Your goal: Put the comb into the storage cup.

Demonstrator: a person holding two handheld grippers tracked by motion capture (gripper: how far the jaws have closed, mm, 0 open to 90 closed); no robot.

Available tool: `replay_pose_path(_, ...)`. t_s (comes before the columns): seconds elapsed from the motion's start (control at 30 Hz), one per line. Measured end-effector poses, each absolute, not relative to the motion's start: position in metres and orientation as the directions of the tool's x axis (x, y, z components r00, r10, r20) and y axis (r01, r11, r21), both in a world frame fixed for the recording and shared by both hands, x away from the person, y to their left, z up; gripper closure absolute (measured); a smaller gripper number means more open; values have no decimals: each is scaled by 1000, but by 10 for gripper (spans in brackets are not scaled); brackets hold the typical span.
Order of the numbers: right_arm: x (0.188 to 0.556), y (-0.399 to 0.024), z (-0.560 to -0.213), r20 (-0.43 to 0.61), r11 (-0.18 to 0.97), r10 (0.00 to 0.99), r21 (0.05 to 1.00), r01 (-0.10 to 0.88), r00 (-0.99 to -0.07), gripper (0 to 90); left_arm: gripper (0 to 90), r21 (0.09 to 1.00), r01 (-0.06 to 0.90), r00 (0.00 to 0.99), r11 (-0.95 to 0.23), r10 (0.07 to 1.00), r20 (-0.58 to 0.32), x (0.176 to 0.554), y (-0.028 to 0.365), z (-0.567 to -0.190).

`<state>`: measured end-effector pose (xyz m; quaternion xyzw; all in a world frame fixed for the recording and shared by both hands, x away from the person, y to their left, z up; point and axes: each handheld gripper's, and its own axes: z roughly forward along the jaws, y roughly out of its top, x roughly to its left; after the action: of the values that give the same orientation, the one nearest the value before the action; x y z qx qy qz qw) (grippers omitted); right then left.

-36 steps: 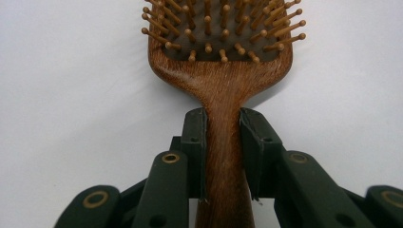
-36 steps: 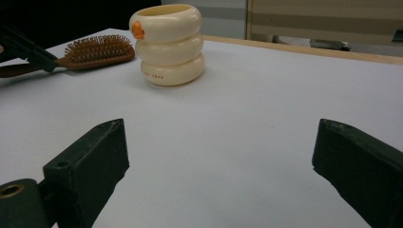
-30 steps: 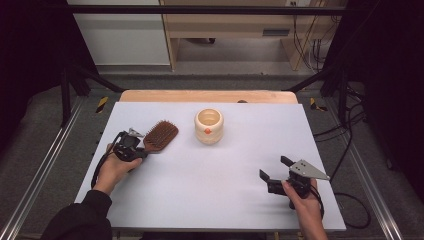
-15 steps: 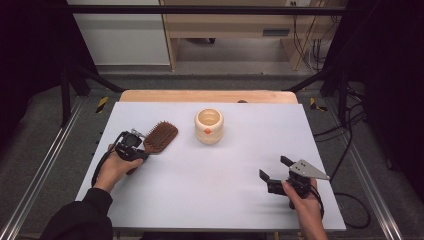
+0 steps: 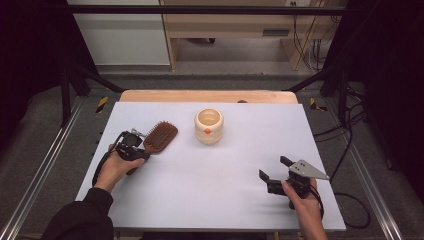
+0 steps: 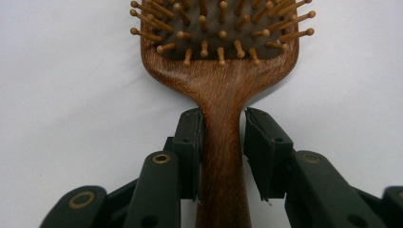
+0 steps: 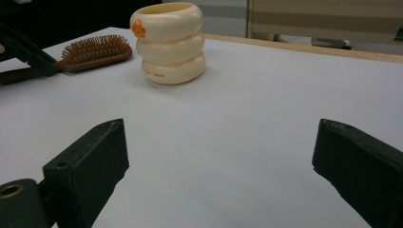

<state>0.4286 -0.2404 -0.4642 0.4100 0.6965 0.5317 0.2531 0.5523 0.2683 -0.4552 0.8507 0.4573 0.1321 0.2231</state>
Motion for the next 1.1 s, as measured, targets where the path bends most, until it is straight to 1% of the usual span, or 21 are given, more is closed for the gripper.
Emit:
replay_pose_path(0.1, 428, -240, -464, 84, 98, 840, 948, 302, -536, 50, 672, 495, 722, 545, -484, 838, 24, 552, 268, -455)
replay_pose_path(0.3, 428, -241, -464, 83, 98, 840, 949, 300, -536, 50, 718, 481, 730, 542, -484, 840, 22, 554, 266, -454)
replay_pose_path(0.53, 428, -241, -464, 84, 96, 840, 949, 299, -536, 50, 724, 462, 734, 543, -498, 838, 41, 555, 263, -453)
replay_pose_path(0.83, 428, -241, -463, 80, 97, 840, 951, 294, -537, 50, 725, 473, 704, 559, -529, 824, 90, 549, 260, -452)
replay_pose_path(1.1, 428, -241, -464, 80, 98, 840, 951, 294, -537, 50, 725, 509, 680, 564, -528, 820, 98, 543, 267, -452)
